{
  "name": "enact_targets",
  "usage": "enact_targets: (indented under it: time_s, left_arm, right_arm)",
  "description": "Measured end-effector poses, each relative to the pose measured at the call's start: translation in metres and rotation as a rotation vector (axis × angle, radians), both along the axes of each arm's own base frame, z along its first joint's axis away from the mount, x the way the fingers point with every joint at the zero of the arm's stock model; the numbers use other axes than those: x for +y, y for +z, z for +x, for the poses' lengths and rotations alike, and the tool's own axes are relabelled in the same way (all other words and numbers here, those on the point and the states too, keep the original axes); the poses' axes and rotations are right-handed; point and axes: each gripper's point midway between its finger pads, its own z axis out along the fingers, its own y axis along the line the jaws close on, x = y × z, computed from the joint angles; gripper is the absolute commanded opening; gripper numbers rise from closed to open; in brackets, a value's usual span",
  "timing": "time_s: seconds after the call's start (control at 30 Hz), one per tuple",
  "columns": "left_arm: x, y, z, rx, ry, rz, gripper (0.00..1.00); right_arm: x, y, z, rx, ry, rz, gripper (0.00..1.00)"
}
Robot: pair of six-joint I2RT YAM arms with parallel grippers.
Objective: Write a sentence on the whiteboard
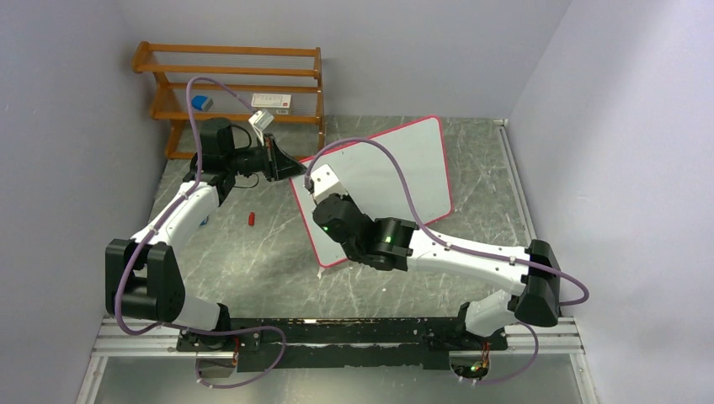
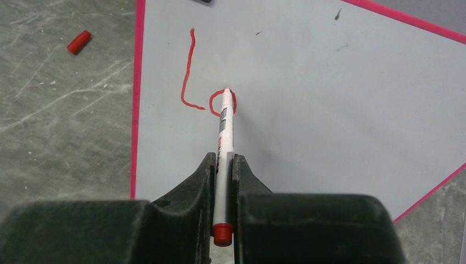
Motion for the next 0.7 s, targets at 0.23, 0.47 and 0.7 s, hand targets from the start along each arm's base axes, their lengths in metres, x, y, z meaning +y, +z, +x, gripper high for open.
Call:
enact_targets:
  time_s: [0.23,0.47,0.7]
  left_arm:
    - [0.000,0.000,0.000,0.005,-0.001,0.004,0.05]
    - [0.000,0.000,0.000,0.003,-0.001,0.005,0.05]
    - [0.000,0.000,-0.001,0.003,-0.002,0.005,0.05]
  right_arm:
    - [-0.011,0.012,0.000,-0.020,-0.020,0.026,0.00]
    - [-0.019,0.004,0.004,-0.012,-0.040,0.008,0.00]
    - [-0.020,0.001,0.007,-0.007,-0.045,0.002,0.00]
